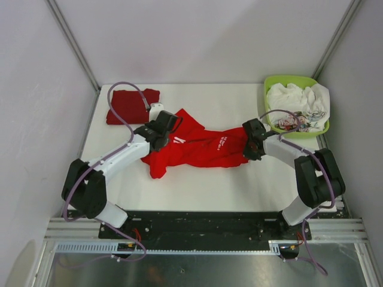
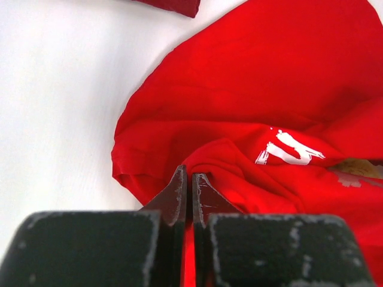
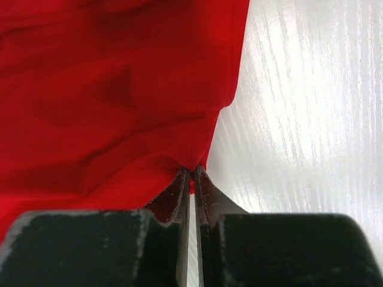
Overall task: Fold and stack the t-shirts
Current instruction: Flatten out the tshirt
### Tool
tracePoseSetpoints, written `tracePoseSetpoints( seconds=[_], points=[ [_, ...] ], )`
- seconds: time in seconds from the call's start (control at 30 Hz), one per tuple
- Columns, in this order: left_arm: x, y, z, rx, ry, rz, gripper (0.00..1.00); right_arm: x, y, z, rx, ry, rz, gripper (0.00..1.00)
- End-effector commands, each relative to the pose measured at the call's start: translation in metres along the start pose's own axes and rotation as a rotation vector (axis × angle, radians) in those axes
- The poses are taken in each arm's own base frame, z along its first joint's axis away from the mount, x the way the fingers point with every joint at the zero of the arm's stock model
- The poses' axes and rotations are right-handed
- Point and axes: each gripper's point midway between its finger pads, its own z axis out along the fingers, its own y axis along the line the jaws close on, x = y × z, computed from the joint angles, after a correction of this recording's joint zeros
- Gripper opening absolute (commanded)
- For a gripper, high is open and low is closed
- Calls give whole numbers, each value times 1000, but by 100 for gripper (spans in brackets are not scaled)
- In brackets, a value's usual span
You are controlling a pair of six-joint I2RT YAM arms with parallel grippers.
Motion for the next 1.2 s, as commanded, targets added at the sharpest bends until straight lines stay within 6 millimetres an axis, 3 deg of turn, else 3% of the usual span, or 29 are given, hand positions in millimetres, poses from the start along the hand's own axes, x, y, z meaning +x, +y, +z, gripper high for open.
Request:
tracePoseSetpoints(
  seconds=[0.0, 0.27, 0.4, 0.53, 0.63, 0.8, 0.9, 1.0, 1.17],
  points=[
    [-30, -3, -7, 26, -73, -34, 0, -6, 1, -22, 2, -27, -60, 6],
    [-36, 9, -31, 78, -109, -36, 0, 2, -10, -75, -11, -51, -102, 1],
    [-25, 20, -45, 124, -111, -34, 0, 28, -18, -95, -12, -28, -155, 1],
    [-19, 26, -56, 157, -122, -29, 0, 53, -24, -101, -53, 10, -166, 5],
    [-19, 21, -55, 175, -111, -16, 0, 56, -20, -88, -62, 41, -143, 17],
    [-16, 5, -43, 190, -63, -1, 0, 47, -16, -63, -32, 24, -50, 61],
    [-15, -3, -38, 195, -43, 4, 0, 44, -17, -65, -38, -9, 4, 73],
    [-15, -6, -36, 202, -37, 2, 0, 51, -20, -75, -41, -43, 35, 72],
    [-17, -8, -37, 207, -41, -3, 0, 86, -26, -72, -45, -23, 76, 55]
  ],
)
